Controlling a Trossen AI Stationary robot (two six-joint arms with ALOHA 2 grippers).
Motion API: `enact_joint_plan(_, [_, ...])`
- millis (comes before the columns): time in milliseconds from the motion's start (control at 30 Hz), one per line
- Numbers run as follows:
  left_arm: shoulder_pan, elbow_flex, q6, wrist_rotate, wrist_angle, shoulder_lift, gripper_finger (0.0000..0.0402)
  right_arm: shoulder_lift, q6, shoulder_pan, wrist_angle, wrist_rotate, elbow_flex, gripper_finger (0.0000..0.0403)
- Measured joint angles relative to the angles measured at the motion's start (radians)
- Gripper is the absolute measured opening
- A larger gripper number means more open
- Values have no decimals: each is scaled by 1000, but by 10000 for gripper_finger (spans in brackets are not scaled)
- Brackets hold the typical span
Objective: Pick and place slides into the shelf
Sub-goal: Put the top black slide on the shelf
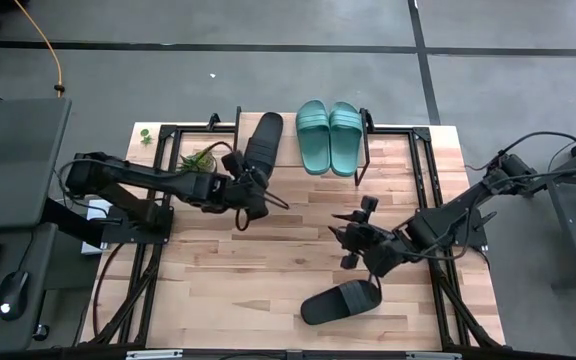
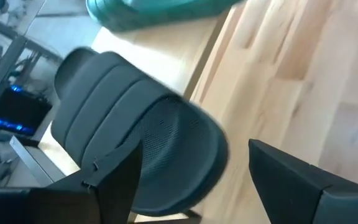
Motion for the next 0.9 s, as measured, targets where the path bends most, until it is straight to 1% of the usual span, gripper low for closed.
enact_joint_plan(233, [-94, 0, -21, -19, 11, -113, 249, 0, -8, -86, 2, -72, 0, 131])
enact_joint_plan(433, [-178, 0, -33, -21, 10, -187, 228, 0, -68, -186, 25, -184, 0, 131])
enact_joint_plan(533, [-204, 0, -36, -25, 10, -202, 219, 0, -123, -241, 68, -237, 0, 131])
enact_joint_plan(633, [-218, 0, -36, -57, 7, -205, 211, 0, -188, -300, 123, -294, 0, 131])
enact_joint_plan(833, [-215, 0, -36, -73, -20, -205, 199, 0, -277, -424, 235, -456, 0, 131])
enact_joint_plan(900, [-215, 0, -36, -73, -20, -205, 196, 0, -294, -468, 259, -490, 0, 131])
